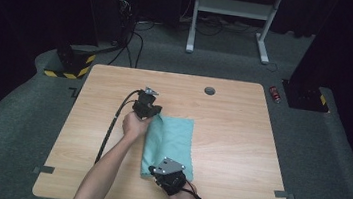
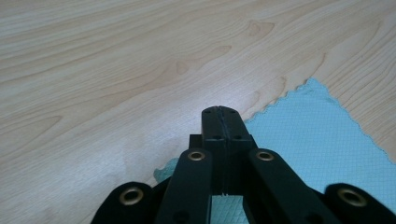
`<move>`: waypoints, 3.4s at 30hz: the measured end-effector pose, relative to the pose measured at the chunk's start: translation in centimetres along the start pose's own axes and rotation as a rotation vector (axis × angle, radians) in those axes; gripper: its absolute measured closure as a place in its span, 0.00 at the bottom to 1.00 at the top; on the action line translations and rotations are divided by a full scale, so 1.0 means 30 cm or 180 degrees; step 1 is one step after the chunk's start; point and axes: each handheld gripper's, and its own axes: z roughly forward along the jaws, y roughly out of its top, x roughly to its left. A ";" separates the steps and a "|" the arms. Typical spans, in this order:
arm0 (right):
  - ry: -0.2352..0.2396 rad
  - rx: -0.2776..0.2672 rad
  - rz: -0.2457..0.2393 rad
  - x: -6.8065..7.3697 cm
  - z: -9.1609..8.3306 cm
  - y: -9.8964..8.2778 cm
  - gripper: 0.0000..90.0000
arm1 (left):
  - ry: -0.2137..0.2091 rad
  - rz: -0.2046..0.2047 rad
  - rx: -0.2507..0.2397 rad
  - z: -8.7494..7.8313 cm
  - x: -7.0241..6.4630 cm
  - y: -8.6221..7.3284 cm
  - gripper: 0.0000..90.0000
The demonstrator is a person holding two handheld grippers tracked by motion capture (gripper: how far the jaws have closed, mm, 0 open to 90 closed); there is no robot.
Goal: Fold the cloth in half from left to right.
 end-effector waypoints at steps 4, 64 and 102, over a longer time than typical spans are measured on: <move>-0.0059 0.0040 0.0044 -0.012 -0.014 -0.044 1.00 | -0.0023 0.0020 0.0009 0.020 -0.020 0.005 1.00; -0.0496 0.0145 0.0599 -0.145 -0.194 -0.231 1.00 | -0.0062 0.0296 0.0112 0.187 -0.220 0.095 1.00; -0.0455 0.0143 0.0695 -0.288 -0.208 -0.171 0.85 | 0.0181 0.0325 0.0022 0.051 -0.194 -0.013 0.56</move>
